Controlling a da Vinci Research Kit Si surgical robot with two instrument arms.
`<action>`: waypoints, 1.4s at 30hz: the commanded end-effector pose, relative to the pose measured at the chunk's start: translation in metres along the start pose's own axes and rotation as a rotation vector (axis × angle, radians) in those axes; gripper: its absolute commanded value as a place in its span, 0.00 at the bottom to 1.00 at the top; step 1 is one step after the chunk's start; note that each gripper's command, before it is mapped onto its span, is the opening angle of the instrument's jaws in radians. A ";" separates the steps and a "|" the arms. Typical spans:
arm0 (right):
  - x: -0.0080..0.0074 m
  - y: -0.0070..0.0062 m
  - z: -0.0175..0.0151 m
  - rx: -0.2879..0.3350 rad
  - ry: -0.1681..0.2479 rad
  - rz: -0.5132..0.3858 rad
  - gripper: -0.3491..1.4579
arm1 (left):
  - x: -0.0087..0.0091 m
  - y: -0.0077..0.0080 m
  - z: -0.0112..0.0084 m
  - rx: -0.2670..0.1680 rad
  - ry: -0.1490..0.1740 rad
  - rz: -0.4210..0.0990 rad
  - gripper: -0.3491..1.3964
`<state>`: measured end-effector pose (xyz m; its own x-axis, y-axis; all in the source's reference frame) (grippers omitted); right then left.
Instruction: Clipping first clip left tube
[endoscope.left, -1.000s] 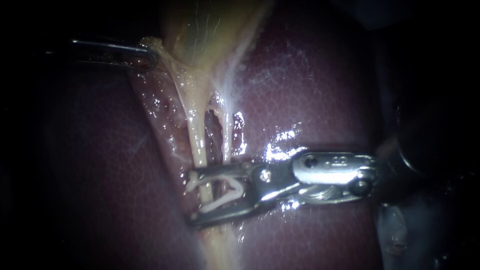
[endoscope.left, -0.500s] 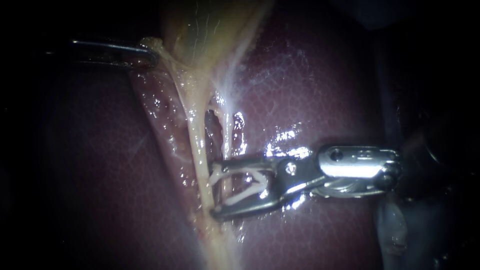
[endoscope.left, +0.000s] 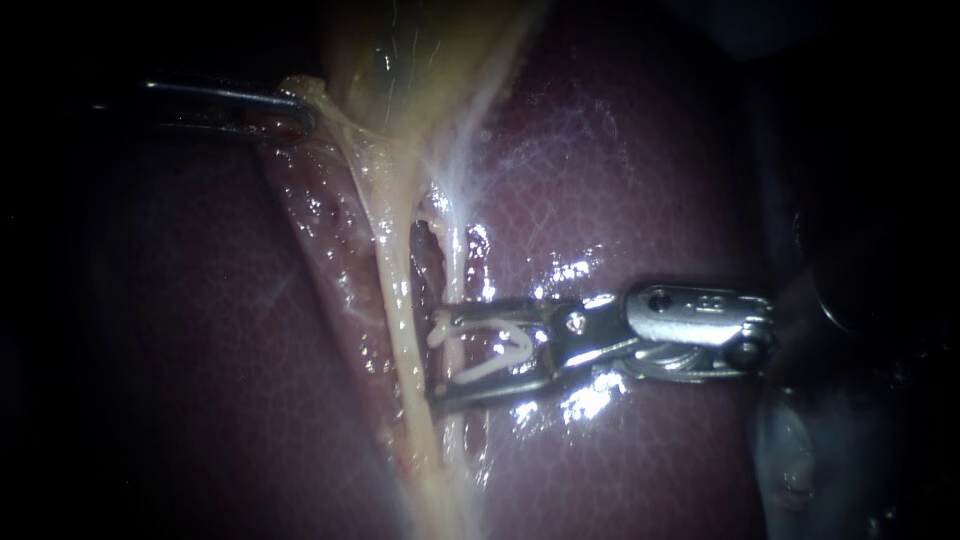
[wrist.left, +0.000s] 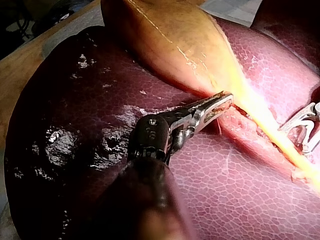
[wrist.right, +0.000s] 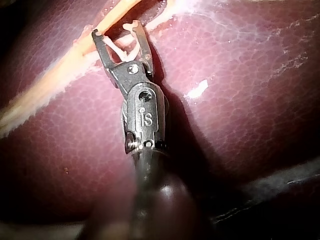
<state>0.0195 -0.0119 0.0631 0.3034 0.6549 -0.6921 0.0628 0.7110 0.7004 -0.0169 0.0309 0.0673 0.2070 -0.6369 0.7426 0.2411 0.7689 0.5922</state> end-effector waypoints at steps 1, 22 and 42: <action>-0.0002 0.0003 0.0002 0.006 -0.002 0.005 0.45 | 0.0000 0.0000 0.0000 0.000 0.000 0.000 0.00; -0.0005 0.0006 0.0036 0.230 0.069 0.169 0.45 | 0.0001 0.0001 0.0001 -0.001 0.003 -0.005 0.00; 0.0023 -0.0030 0.0054 0.362 0.179 0.212 0.42 | 0.0002 0.0001 0.0001 -0.001 0.003 -0.005 0.00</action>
<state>0.0252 -0.0139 0.0604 0.1756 0.8342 -0.5227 0.3506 0.4432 0.8251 -0.0170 0.0308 0.0675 0.2083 -0.6407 0.7390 0.2426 0.7658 0.5956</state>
